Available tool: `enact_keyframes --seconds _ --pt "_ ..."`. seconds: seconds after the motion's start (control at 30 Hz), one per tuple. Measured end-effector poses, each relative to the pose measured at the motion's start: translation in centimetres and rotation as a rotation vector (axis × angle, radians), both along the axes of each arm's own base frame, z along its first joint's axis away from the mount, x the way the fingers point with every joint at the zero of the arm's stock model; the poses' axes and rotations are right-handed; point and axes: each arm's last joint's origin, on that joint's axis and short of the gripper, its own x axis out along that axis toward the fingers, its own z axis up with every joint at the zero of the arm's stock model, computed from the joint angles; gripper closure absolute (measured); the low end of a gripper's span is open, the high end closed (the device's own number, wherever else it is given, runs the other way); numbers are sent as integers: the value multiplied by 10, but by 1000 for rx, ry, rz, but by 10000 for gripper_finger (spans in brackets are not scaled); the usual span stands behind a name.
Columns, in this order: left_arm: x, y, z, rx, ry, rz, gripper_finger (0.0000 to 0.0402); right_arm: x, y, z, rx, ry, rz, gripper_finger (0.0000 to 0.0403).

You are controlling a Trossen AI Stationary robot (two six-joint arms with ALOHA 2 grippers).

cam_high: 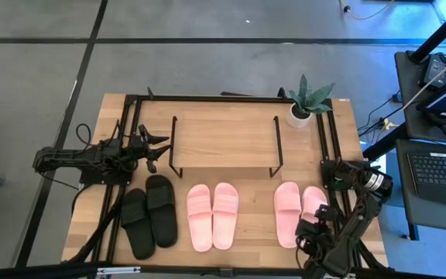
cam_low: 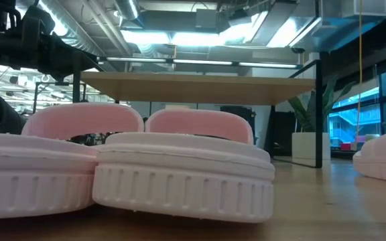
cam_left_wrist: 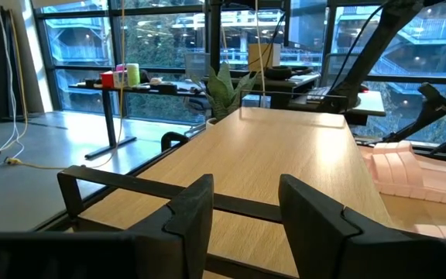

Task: Pick and place slides into the shelf
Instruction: Put the pink slipper on the shelf

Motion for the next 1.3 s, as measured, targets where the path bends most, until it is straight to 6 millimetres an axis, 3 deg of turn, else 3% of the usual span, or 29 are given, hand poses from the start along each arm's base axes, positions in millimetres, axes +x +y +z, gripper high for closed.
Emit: enact_keyframes --seconds 0.23,0.6,0.73,1.07,1.13,1.3 --pt "0 0 0 -6 -3 0 260 -14 -2 -11 7 -19 19 112" --pt "0 0 0 -6 -3 0 260 -25 -24 -42 -39 2 26 120" --pt "0 0 0 -6 -3 0 260 -25 -24 -43 -37 2 24 169" --pt "0 0 0 -6 -3 0 260 -25 -24 -43 -60 19 20 372" --pt "0 0 0 -6 -2 0 260 -25 -25 -42 -64 25 18 389" --pt "0 0 0 -6 -2 0 260 -26 -26 -41 -84 12 -14 383"
